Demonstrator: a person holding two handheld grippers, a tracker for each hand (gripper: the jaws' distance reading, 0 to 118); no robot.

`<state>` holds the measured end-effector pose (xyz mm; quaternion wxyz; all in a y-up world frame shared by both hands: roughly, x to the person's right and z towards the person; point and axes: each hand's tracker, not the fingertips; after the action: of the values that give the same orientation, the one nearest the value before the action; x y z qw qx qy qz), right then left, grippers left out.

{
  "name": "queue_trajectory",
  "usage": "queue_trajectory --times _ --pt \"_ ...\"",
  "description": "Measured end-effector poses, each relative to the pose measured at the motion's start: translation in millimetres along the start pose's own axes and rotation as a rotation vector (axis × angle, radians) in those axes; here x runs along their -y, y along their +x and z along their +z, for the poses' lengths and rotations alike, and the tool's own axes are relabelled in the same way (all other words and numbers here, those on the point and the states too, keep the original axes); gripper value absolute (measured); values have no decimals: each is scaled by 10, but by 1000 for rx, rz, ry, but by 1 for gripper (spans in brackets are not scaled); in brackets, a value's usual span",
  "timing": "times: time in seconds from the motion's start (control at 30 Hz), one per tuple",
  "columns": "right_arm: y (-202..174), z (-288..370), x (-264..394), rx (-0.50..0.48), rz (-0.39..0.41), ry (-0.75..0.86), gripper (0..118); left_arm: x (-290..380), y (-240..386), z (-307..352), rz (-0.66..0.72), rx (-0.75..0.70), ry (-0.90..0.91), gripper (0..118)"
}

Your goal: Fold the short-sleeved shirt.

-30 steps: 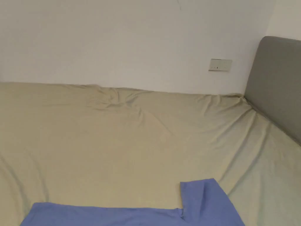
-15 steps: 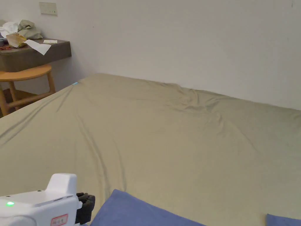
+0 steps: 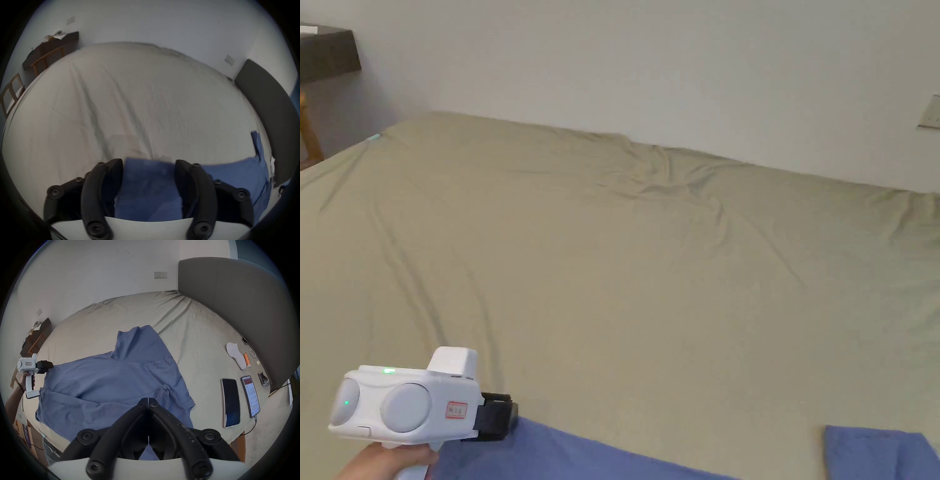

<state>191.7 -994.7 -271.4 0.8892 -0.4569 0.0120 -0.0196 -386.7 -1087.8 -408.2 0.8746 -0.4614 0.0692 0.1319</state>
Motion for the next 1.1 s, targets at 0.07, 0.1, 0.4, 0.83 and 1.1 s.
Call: queue_trajectory --times 0.07,0.1,0.4,0.83,1.1 --pt "-17 -24 -73 6 33 -3 1 117 118 -22 -87 -80 41 37" --pt "-20 -40 -121 9 47 0 1 144 131 11 -133 -81 60 32" --pt "213 -736 -951 18 90 98 60 145 75 75 58 -9 23 2" --pt "344 -2329 -1388 25 -1 -161 44 163 433 -46 -134 -133 -3 2" --pt "275 -1689 -1336 -33 55 -63 3 16 389 440 125 -54 -27 2"
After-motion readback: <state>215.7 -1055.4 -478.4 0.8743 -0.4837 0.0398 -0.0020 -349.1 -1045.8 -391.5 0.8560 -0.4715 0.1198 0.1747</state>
